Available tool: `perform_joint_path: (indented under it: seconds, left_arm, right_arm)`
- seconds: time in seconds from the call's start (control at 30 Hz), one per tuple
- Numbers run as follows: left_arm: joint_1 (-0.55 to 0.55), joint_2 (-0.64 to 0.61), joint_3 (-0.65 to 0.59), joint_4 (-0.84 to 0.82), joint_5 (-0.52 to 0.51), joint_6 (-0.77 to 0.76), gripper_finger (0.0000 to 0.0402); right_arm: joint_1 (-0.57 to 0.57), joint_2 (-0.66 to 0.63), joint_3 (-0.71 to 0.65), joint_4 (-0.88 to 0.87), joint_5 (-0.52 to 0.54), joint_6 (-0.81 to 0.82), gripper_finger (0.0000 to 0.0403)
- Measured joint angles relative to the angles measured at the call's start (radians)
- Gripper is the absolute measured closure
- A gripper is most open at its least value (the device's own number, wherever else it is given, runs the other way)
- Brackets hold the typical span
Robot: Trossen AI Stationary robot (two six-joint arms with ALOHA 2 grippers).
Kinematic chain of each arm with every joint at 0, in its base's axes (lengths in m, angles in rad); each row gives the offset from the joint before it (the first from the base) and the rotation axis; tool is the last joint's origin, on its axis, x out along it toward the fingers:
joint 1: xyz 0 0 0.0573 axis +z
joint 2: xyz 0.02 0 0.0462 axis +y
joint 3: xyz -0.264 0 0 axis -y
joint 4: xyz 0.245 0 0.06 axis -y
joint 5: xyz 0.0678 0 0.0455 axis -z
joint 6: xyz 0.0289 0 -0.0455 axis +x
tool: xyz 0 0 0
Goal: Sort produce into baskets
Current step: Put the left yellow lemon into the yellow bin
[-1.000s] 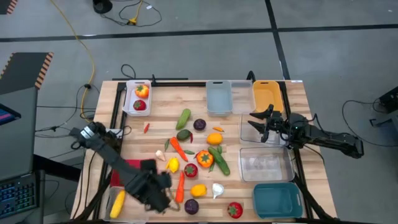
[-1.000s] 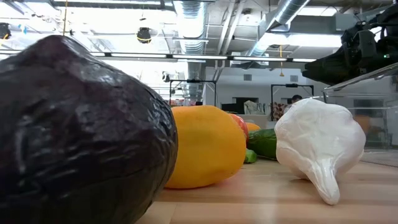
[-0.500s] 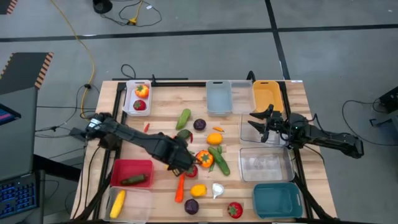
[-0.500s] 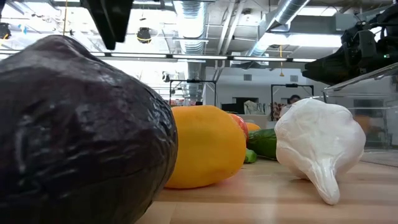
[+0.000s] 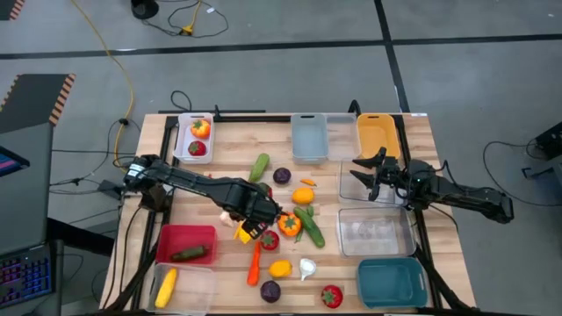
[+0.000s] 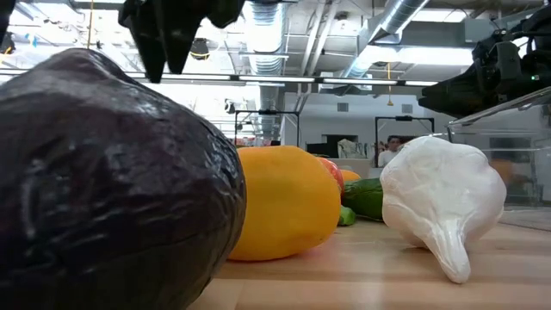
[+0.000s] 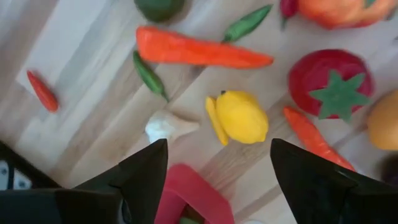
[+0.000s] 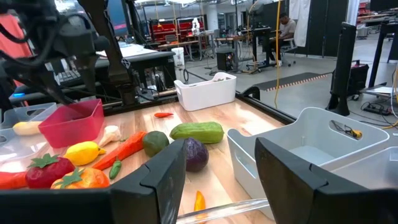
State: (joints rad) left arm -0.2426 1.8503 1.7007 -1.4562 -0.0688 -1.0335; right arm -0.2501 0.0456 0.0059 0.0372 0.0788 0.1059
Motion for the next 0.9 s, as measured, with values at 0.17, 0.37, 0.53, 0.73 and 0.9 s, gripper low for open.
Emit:
perform_joint_path:
  seconds: [0.17,0.37,0.53,0.73,0.9]
  left_arm:
    - [0.000,0.001,-0.086,0.060,0.063,-0.072,0.0113]
    - [0.001,0.001,-0.183,0.184,0.064,-0.131,0.0112]
    - [0.000,0.001,-0.264,0.316,0.065,-0.158,0.0112]
    - [0.001,0.001,-0.344,0.416,0.066,-0.172,0.0112]
    - [-0.004,0.001,-0.396,0.461,0.066,-0.194,0.0112]
  right_arm:
    - [0.000,0.000,0.000,0.000,0.000,0.000,0.0184]
    - [0.000,0.000,0.000,0.000,0.000,0.000,0.0184]
    - [0.000,0.000,0.000,0.000,0.000,0.000,0.0184]
    - [0.000,0.000,0.000,0.000,0.000,0.000,0.0184]
    - [0.000,0.000,0.000,0.000,0.000,0.000,0.0184]
